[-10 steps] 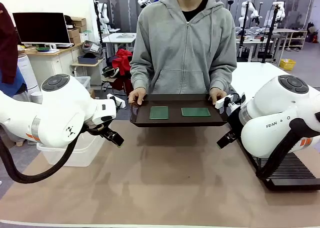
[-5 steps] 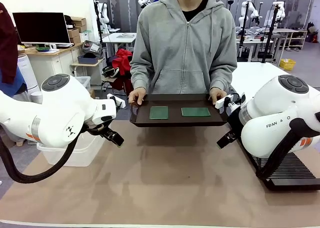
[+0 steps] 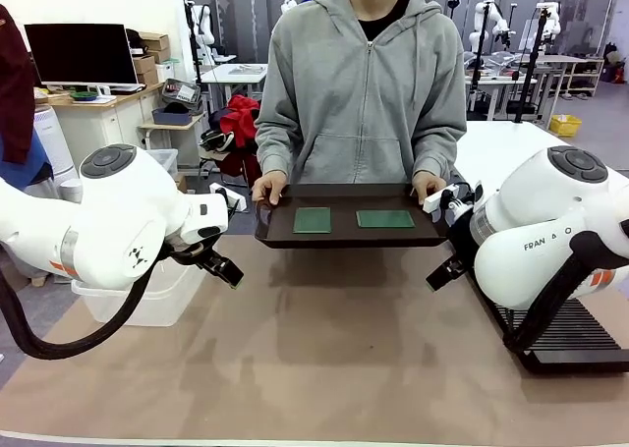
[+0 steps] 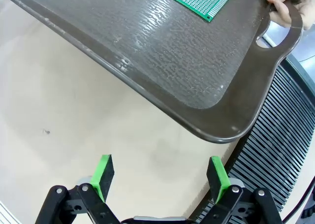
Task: Sort PCBs into racks and boxes based on the side picked up.
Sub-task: Pick up the Blank PCB handed by the Human.
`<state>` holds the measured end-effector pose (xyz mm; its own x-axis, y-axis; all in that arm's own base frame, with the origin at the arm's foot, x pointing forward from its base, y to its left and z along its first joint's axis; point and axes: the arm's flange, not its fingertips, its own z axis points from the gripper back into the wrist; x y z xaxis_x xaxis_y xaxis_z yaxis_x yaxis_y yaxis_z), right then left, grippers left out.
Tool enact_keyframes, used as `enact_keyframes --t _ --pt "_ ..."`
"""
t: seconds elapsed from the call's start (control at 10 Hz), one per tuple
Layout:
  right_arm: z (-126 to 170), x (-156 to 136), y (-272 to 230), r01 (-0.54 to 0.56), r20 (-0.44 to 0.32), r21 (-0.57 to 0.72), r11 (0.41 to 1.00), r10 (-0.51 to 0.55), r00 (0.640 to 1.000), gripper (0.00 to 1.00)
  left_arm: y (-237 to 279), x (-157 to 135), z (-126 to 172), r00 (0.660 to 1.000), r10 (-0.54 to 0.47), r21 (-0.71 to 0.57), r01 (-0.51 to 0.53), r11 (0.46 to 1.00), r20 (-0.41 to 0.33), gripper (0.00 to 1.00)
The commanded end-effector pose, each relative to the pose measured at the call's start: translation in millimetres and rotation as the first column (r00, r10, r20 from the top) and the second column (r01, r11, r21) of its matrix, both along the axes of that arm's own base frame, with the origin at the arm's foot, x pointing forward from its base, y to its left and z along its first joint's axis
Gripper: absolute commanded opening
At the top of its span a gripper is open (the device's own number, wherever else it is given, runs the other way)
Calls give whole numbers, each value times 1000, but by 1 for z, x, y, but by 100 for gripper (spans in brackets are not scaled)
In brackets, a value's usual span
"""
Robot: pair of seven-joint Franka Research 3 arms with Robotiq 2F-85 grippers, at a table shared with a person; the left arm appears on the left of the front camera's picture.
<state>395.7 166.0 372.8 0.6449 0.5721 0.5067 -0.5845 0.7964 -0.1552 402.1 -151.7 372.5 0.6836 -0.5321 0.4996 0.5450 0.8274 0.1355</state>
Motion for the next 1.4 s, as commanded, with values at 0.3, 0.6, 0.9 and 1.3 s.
enact_keyframes --t 0.3,0.6,0.9,1.3 --pt "28 -19 1 -89 -180 66 994 99 979 100 1 -16 24 992 -55 -65 48 997 -113 100" --pt "74 -39 3 -127 -203 118 985 149 968 100 25 -25 82 938 -288 -158 260 953 -193 100" --pt "144 -47 -19 -171 -209 199 965 213 955 100 37 -38 157 875 -468 -279 421 863 -125 100" --pt "219 -63 -85 -341 -95 199 919 364 926 100 86 -30 206 862 -486 -225 507 832 147 100"
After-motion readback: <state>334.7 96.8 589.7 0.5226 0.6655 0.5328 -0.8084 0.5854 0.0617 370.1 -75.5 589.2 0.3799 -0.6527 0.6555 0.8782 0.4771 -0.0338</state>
